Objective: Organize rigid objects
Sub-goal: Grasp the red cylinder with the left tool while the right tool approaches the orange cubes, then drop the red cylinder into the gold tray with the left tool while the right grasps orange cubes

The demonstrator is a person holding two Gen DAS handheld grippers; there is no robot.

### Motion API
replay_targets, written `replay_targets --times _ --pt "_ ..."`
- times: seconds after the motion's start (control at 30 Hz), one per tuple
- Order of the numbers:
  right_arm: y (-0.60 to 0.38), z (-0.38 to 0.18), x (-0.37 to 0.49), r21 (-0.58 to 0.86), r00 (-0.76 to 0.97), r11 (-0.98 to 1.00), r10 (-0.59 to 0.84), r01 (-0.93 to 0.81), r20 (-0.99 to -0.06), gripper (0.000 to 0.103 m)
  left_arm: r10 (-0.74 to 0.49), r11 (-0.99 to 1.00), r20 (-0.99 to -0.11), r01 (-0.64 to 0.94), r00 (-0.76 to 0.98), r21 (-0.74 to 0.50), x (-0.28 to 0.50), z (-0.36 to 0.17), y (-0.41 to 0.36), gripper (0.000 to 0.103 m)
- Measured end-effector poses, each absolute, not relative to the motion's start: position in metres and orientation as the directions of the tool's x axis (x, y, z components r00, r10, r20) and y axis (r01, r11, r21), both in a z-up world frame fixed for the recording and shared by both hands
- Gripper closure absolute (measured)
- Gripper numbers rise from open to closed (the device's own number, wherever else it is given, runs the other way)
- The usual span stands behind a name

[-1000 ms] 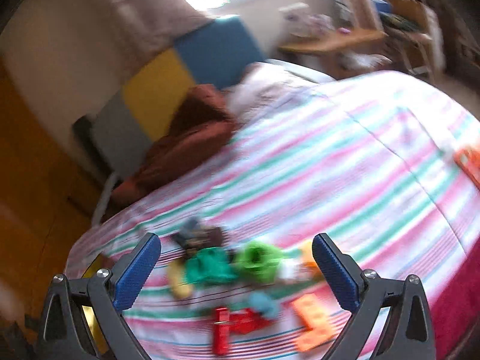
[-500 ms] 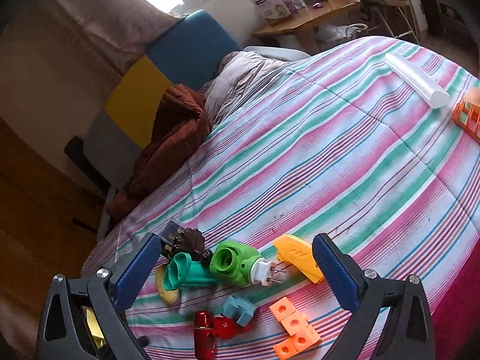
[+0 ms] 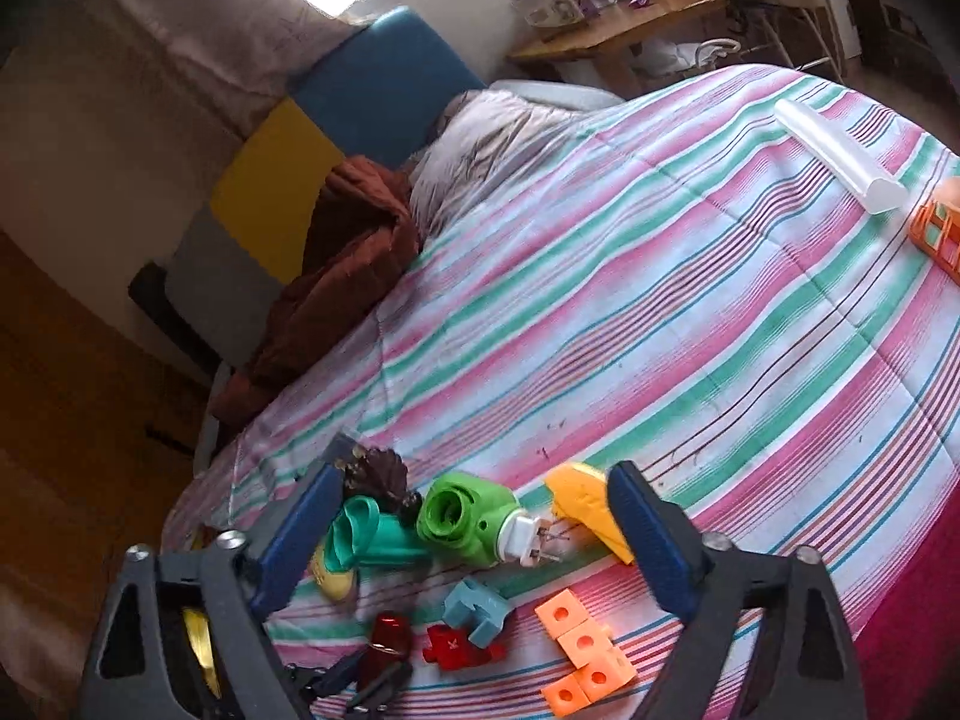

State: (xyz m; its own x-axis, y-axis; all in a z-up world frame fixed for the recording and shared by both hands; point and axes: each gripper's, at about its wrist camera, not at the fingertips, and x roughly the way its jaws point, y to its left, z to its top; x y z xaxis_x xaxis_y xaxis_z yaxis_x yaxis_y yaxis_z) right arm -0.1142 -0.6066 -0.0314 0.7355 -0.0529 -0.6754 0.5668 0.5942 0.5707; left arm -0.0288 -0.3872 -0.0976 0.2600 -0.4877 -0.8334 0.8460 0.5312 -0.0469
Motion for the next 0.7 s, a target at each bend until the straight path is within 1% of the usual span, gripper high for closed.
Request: replay_targets --times 0.07,0.17,0.2,0.27,0.37,0.43,0.53,0.7 --pt "-0.603 -0.034 -0.109 0.558 0.721 0.61 -0.032 0.562 -0.692 0.03 -0.484 0.548 -0.831 0.835 0.274 -0.044 -0.029 -0.097 -0.371 0.079" --pt "-0.598 -0.037 -0.102 0.55 0.706 0.632 0.006 0.546 -0.708 0.039 -0.486 0.569 -0.822 0.821 0.297 -0.04 -0.031 -0.099 -0.342 0.079" --pt "-0.597 -0.039 -0.1 0.547 0.7 0.639 0.019 0.541 -0.714 0.04 -0.485 0.574 -0.82 0.818 0.303 -0.037 -0.032 -0.098 -0.335 0.079" --pt "-0.594 -0.041 -0.098 0.539 0.687 0.651 0.037 0.534 -0.726 0.048 -0.484 0.589 -0.818 0.807 0.311 -0.042 -0.031 -0.099 -0.322 0.079" --pt "-0.587 -0.044 -0.095 0.52 0.66 0.672 0.062 0.527 -0.749 0.052 -0.481 0.603 -0.82 0.796 0.311 -0.051 -0.029 -0.099 -0.313 0.079" --pt "-0.58 -0.045 -0.092 0.48 0.613 0.689 0.065 0.543 -0.787 0.055 -0.484 0.601 -0.819 0.797 0.309 -0.054 -0.028 -0.098 -0.31 0.079" --pt "-0.569 -0.04 -0.09 0.369 0.505 0.729 0.037 0.576 -0.862 0.056 -0.497 0.594 -0.81 0.803 0.31 -0.057 -0.028 -0.098 -0.305 0.079" --pt "-0.557 -0.039 -0.089 0.187 0.351 0.791 -0.037 0.583 -0.936 0.056 -0.507 0.596 -0.801 0.801 0.319 -0.059 -0.029 -0.095 -0.305 0.079"
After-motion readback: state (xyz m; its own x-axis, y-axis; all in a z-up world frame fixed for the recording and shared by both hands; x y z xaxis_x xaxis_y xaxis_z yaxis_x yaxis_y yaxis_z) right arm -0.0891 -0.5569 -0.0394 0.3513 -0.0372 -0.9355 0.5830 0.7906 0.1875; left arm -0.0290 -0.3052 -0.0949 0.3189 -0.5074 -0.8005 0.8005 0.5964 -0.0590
